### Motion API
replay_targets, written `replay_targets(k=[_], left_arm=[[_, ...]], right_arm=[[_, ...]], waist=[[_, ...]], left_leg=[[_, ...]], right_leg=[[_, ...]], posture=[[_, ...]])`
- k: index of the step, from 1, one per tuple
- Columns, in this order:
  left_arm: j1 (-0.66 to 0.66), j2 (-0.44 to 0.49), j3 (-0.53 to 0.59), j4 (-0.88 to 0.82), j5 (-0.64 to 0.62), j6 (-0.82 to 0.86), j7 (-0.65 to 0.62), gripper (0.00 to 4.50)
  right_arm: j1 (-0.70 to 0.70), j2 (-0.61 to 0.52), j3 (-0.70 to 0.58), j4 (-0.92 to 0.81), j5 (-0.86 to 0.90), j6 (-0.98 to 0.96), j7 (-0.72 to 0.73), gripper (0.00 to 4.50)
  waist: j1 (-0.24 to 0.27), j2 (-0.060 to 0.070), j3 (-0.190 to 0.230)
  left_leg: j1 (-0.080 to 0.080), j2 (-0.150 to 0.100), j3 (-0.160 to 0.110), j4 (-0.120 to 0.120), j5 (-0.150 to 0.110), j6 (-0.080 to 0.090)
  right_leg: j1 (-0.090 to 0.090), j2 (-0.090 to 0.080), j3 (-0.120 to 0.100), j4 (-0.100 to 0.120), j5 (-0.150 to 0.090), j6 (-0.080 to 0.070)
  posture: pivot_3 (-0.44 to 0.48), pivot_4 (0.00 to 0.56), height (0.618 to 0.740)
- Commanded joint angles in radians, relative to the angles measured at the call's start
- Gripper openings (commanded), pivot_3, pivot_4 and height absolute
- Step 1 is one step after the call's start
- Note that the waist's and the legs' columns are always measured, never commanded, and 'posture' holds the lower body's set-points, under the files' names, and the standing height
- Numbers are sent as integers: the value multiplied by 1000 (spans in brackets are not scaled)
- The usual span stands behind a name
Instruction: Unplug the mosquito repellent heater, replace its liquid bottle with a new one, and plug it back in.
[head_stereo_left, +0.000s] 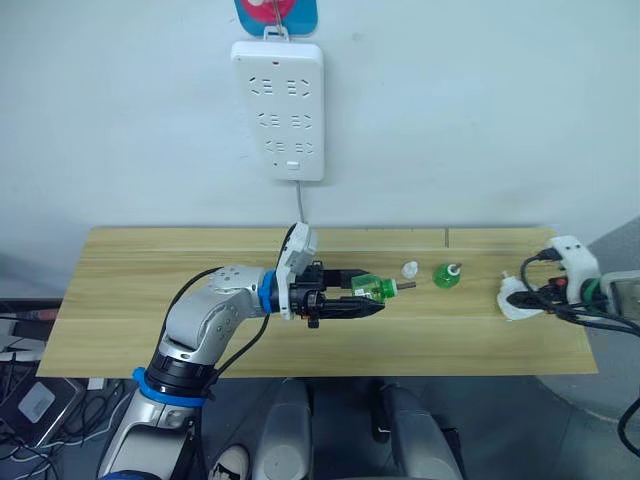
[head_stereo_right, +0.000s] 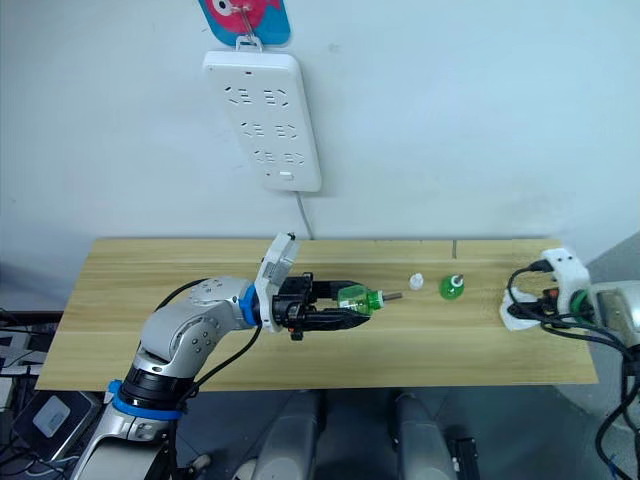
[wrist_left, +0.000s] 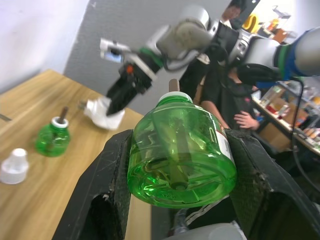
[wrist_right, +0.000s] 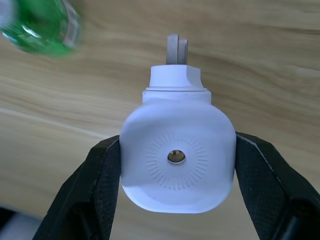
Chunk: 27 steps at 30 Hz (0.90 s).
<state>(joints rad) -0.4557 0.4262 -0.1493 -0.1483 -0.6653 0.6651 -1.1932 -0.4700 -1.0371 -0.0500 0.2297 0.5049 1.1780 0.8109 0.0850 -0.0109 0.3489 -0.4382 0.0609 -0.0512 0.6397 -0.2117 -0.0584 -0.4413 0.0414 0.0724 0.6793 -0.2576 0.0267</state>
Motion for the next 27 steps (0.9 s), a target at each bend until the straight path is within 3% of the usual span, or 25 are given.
replay_targets(k=[1, 3, 7, 15, 20, 27], left_arm=[[6, -31, -11, 3, -32, -1, -16, 2248], [9, -52, -11, 8, -31, -2, -6, 2248], [1, -120, -4, 10, -66, 34, 33, 2248], [-40, -194, -40, 48, -29, -14, 44, 2248], [-57, -215, -44, 61, -23, -26, 49, 2248], [-55, -227, -57, 57, -21, -29, 48, 2248]], right_arm=[[-26, -70, -238, -79, 287, 305, 161, 2945], [-14, -113, -285, -91, 404, 418, 193, 2945], [66, -293, -258, -54, 843, 436, 185, 2945], [102, -366, -173, -65, 1408, 339, -182, 2945], [90, -326, -152, -111, 1467, 260, -291, 2945], [44, -276, -141, -134, 1467, 251, -321, 2945]], waist=[[-4, 0, 0], [-4, 1, 1], [-3, 0, 2], [-10, -3, 3], [-10, -3, 4], [-9, -4, 4]], left_leg=[[0, 0, 0, 0, 0, 0], [0, 0, 0, -1, 0, 0], [0, 0, 0, -1, 0, 0], [0, -1, 1, 2, 0, 0], [-2, -1, 1, 2, 0, 0], [-2, -1, 0, 2, 0, 0]], right_leg=[[0, 0, 0, 0, 0, 0], [0, 0, 0, 0, 0, 0], [1, 0, -1, -1, 0, 0], [1, -1, 1, -1, 0, 0], [0, -1, 0, -1, 0, 1], [0, -1, 0, -1, 0, 1]], posture=[[265, 361, 740], [265, 361, 740], [223, 356, 740], [210, 356, 740], [210, 356, 740], [203, 357, 740]])
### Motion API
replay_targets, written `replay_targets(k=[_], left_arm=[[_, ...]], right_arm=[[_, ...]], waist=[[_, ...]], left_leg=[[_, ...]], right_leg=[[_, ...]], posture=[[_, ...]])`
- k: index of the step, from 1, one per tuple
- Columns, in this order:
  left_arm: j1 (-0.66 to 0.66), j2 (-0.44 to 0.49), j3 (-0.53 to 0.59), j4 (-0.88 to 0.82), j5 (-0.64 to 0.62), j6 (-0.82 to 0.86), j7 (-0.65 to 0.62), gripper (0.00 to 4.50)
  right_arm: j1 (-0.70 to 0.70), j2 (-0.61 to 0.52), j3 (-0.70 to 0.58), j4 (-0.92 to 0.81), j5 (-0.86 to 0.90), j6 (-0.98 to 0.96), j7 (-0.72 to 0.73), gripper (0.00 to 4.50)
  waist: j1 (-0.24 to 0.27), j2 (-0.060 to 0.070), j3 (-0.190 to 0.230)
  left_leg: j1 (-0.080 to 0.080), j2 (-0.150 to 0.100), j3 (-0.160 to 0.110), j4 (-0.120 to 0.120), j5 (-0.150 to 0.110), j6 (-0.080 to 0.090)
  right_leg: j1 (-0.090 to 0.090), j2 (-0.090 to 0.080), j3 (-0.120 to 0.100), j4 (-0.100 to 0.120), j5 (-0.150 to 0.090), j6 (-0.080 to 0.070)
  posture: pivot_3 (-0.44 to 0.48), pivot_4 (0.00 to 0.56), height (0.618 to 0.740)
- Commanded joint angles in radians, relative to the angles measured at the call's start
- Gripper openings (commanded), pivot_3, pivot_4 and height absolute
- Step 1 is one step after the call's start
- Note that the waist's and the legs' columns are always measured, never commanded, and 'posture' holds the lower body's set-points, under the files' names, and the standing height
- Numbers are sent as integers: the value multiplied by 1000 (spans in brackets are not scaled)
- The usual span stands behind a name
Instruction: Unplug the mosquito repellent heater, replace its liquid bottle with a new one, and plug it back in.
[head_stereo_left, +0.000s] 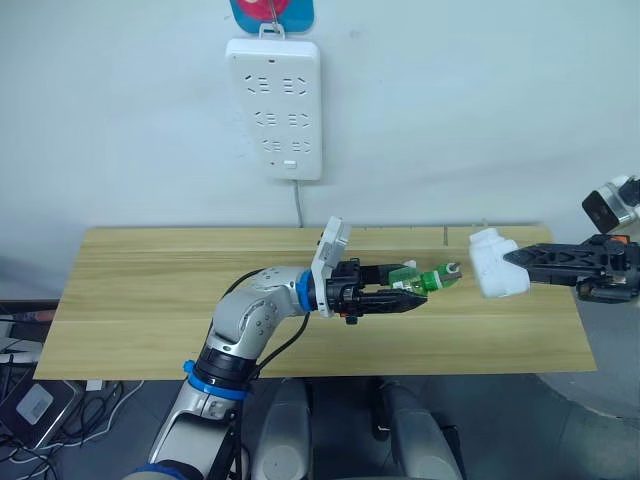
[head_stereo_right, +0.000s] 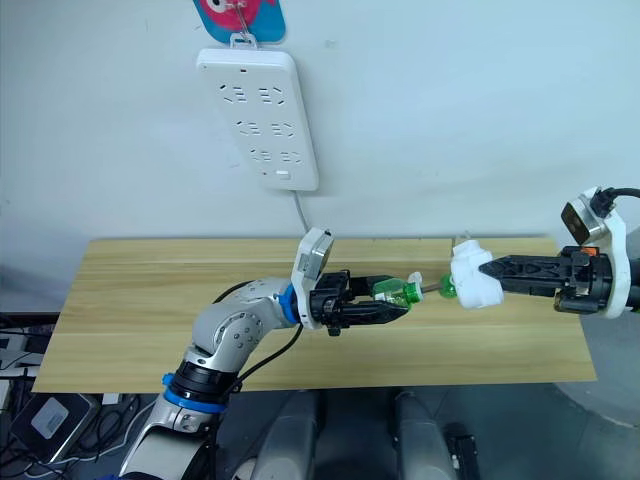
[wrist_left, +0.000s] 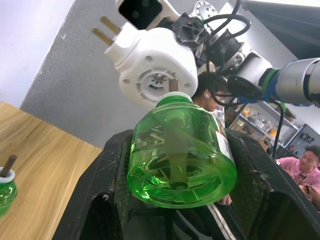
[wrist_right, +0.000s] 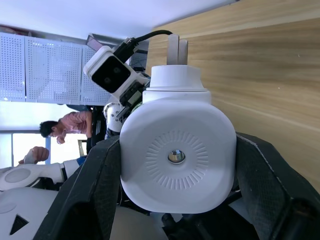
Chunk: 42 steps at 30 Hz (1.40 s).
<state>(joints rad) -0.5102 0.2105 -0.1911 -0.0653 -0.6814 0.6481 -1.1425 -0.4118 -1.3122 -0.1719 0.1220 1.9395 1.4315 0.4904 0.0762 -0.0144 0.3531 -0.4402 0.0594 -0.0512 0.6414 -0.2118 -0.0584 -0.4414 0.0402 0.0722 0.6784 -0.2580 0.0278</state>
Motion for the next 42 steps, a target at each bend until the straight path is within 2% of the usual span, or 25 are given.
replay_targets(k=[1, 18, 26, 42], left_arm=[[-2, -13, -17, -23, -3, -15, -4, 2248], [-20, -43, -30, 5, 19, -39, 1, 2248], [-25, -59, -37, 7, 27, -45, 2, 2248], [-34, -54, -38, 12, 34, -45, -23, 2248]], right_arm=[[-16, 2, -19, -29, 33, -3, -3, 2945], [-44, 8, 11, -55, 33, 11, 43, 2945], [-28, 53, 8, -89, 33, -32, -5, 2945], [-49, 64, -5, -57, 33, -34, -52, 2945]], waist=[[0, 0, 0], [1, 0, 0], [1, 0, 0], [1, 0, 0]], left_leg=[[0, 0, 0, 0, 0, 0], [0, 0, 0, 0, 0, 0], [0, 0, 0, 0, 0, 0], [0, 0, 0, 0, 0, 0]], right_leg=[[0, 0, 0, 0, 0, 0], [0, 0, 0, 0, 0, 0], [0, 0, 0, 0, 0, 0], [0, 0, 0, 0, 0, 0]], posture=[[203, 357, 740], [214, 351, 740], [213, 348, 740], [205, 353, 740]])
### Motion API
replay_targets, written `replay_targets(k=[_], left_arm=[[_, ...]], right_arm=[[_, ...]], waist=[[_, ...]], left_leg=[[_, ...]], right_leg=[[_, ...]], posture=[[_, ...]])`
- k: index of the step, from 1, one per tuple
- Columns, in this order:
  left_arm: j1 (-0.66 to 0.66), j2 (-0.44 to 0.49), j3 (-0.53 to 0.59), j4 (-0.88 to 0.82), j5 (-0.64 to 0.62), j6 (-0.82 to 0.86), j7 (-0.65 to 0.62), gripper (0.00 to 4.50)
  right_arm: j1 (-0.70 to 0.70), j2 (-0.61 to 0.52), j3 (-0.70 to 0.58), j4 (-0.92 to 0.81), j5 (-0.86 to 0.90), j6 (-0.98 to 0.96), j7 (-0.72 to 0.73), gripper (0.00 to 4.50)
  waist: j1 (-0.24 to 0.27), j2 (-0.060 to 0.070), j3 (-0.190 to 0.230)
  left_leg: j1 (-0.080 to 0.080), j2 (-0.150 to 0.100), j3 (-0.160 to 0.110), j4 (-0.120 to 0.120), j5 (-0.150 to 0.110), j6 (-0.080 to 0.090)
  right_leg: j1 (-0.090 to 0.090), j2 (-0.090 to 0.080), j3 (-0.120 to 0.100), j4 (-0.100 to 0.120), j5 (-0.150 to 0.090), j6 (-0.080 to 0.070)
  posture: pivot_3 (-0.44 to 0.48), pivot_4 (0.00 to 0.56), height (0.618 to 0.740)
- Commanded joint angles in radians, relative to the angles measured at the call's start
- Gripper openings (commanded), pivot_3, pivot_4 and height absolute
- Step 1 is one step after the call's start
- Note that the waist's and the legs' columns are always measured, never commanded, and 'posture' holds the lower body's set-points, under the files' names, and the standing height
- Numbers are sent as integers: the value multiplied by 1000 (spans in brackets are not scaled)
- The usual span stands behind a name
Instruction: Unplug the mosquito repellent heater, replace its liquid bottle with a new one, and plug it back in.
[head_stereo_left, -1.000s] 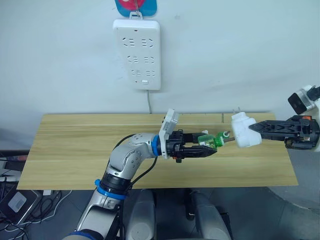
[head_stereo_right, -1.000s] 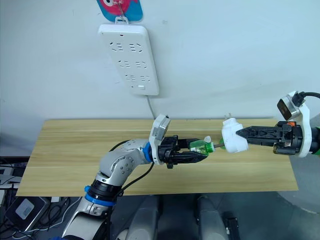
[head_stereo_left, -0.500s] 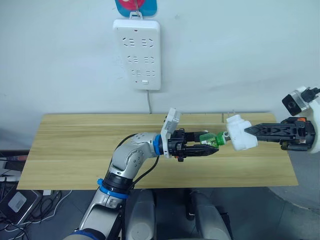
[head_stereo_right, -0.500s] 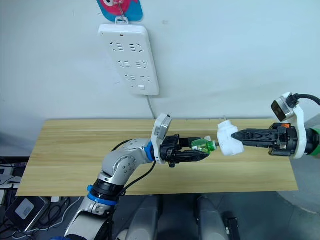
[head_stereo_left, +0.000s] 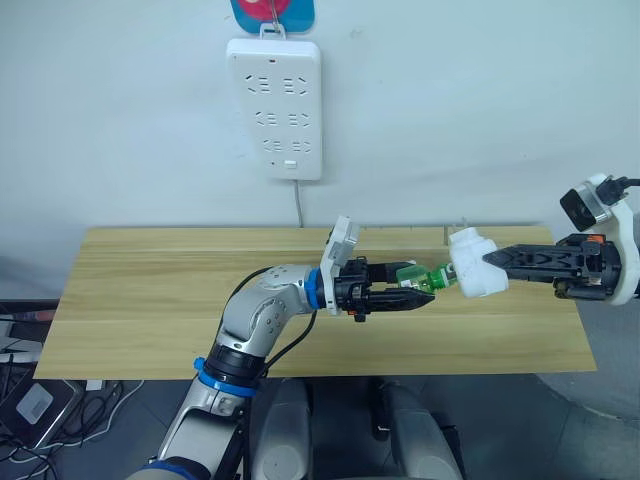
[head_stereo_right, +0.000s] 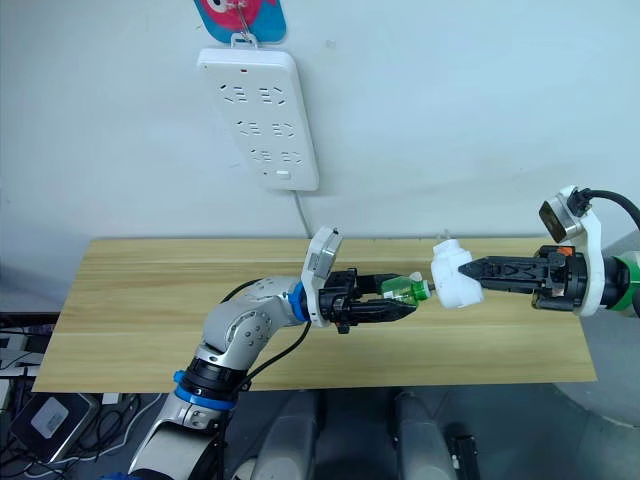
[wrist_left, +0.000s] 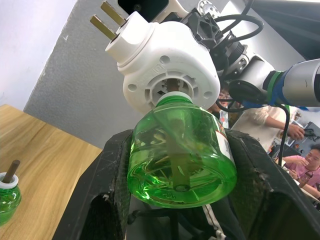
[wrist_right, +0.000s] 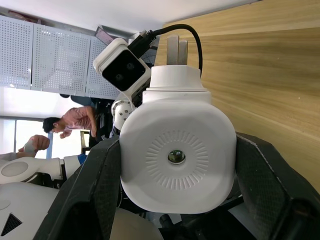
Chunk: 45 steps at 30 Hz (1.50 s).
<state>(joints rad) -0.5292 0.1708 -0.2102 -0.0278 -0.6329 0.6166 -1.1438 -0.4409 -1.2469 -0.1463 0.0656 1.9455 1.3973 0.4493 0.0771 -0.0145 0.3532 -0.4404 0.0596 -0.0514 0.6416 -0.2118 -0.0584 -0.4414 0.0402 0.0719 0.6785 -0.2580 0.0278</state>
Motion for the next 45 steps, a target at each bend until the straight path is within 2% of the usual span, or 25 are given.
replay_targets(k=[1, 8, 21, 33, 40, 42, 45], left_arm=[[-16, -13, -19, -26, -15, -12, -23, 2248], [-21, -11, -16, -18, -11, -17, -26, 2248], [-50, -38, -5, 43, 17, -78, -5, 2248], [-35, -42, -25, 1, 7, -61, -7, 2248], [-39, -46, -25, 5, 7, -58, -15, 2248], [-41, -47, -23, 8, 8, -57, -15, 2248], [-46, -48, -18, 18, 11, -59, -12, 2248]], right_arm=[[-26, 1, -29, 2, 27, 0, -16, 2945], [-39, 16, -30, 4, 27, 7, -25, 2945], [0, -9, -28, -60, 27, 5, 45, 2945], [-40, 64, -26, -117, 27, -61, -64, 2945], [-80, 64, 12, -191, 27, -67, -35, 2945], [-74, 68, 11, -200, 27, -78, -46, 3667], [-53, 54, 2, -204, 27, -81, -32, 4471]], waist=[[0, 0, 0], [0, 0, 0], [-1, 0, 0], [-1, 0, 0], [0, 0, 0], [0, 0, 0], [0, 0, 0]], left_leg=[[0, 0, 0, 0, 0, 0], [0, 0, 0, 0, 0, 0], [0, 0, 0, 0, 0, 0], [0, 0, 0, 0, 0, 0], [0, 0, -1, 1, 0, 0], [-1, 0, -1, 1, 0, 0], [-1, 0, -1, 1, 0, 0]], right_leg=[[0, 0, 0, 0, 0, 0], [0, 0, 0, 0, 0, 0], [0, 0, 0, 0, 0, 0], [0, 0, 0, 0, 0, 0], [0, 0, -1, 0, 0, 0], [0, 0, -1, 0, 0, 0], [0, 0, -1, 0, 0, 0]], posture=[[203, 354, 740], [203, 354, 740], [203, 348, 740], [211, 338, 740], [208, 340, 740], [207, 339, 740], [205, 341, 740]])
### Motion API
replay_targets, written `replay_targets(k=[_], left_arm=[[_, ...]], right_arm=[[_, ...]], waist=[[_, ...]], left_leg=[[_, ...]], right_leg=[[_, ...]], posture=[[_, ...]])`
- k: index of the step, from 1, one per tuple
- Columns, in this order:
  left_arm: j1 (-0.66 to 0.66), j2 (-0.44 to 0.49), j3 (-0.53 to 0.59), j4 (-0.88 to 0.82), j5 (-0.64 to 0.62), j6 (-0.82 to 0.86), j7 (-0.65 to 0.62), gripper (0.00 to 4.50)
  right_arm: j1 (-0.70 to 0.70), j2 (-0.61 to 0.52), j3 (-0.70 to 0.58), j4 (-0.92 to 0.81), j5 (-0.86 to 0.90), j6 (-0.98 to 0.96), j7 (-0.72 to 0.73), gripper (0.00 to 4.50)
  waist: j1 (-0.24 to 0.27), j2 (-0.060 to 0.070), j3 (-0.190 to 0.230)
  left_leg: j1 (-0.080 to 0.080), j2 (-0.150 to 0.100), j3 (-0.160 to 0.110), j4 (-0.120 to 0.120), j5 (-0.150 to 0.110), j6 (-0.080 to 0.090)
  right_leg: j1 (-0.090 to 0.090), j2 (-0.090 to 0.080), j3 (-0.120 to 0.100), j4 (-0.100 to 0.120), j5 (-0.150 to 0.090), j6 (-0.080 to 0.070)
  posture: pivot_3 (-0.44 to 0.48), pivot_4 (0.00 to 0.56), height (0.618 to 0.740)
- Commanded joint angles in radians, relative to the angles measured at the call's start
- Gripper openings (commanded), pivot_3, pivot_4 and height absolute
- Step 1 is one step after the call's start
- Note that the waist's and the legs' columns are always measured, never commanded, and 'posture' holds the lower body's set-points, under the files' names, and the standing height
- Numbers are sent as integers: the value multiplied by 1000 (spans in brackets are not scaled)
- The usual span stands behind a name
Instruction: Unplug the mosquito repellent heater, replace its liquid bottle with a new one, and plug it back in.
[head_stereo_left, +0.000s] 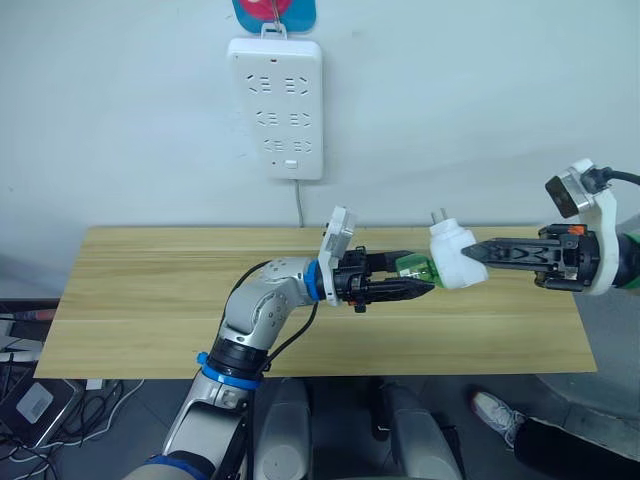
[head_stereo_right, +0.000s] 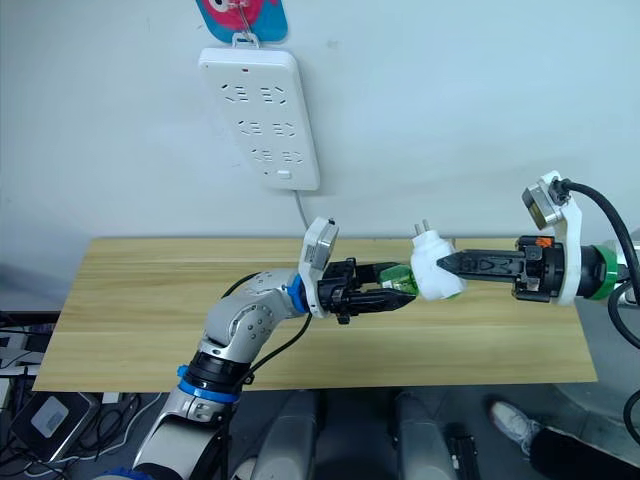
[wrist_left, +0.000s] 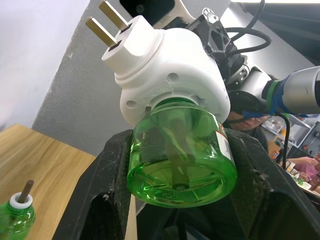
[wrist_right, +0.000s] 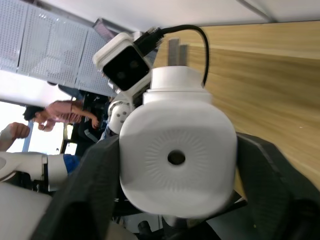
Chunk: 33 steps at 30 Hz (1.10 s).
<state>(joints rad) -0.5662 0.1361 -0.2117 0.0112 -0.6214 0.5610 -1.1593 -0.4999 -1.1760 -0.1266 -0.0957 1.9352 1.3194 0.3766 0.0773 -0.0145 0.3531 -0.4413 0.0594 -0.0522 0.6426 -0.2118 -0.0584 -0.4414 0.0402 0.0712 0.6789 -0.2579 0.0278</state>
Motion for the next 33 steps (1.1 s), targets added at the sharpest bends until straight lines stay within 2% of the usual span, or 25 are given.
replay_targets(k=[1, 10, 13, 17, 21, 27, 31, 33], left_arm=[[-11, -13, -13, -17, -2, -3, 6, 2248], [-61, -18, 38, -18, -63, 65, 33, 2248], [-74, -15, 48, -13, -66, 70, 34, 2248], [-79, 2, 50, -9, -65, 73, 18, 2248], [-67, 54, 39, -42, -83, 113, -32, 2248], [-57, 133, 22, -80, -105, 162, -105, 2248], [-68, 128, 28, -81, -113, 173, -94, 2248], [-79, 111, 42, -62, -115, 176, -73, 2248]], right_arm=[[20, -27, -25, -36, 37, 2, 50, 4471], [219, -120, -71, -111, 37, -14, 163, 4471], [363, -184, -137, -173, 37, -5, 233, 4471], [533, -216, -277, -208, 37, -8, 184, 4471], [504, -180, -308, -44, -110, -68, 97, 3614], [197, -48, -154, 93, -308, -120, 55, 1480], [107, 53, -112, 87, -334, -85, 37, 24], [116, 91, -111, 43, -292, -64, 9, 24]], waist=[[0, 0, 0], [1, 0, 0], [2, 0, 0], [3, 0, 0], [-2, 0, 0], [-21, 0, 0], [-24, 0, 0], [-21, 0, 0]], left_leg=[[0, 0, 0, 0, 0, 0], [0, 0, -1, 1, 0, 0], [0, 0, -1, 1, 0, 0], [0, 0, -1, 2, 0, 0], [1, 0, 0, 3, 0, 0], [1, 0, 1, 2, 1, -2], [0, 0, 0, 1, 1, -2], [-1, 0, 0, 1, 1, -2]], right_leg=[[0, 0, 0, 0, 0, 0], [0, 0, -1, 0, 0, 0], [0, 0, -1, 1, 0, 0], [1, 0, -1, 1, 0, 0], [1, 0, 0, 1, 2, 2], [1, 0, 1, 1, 2, 4], [0, 0, 0, 1, 2, 4], [0, 0, 0, 1, 2, 3]], posture=[[204, 341, 740], [204, 341, 740], [205, 337, 740], [209, 336, 740], [196, 334, 740], [192, 329, 740], [199, 326, 740], [199, 326, 740]])
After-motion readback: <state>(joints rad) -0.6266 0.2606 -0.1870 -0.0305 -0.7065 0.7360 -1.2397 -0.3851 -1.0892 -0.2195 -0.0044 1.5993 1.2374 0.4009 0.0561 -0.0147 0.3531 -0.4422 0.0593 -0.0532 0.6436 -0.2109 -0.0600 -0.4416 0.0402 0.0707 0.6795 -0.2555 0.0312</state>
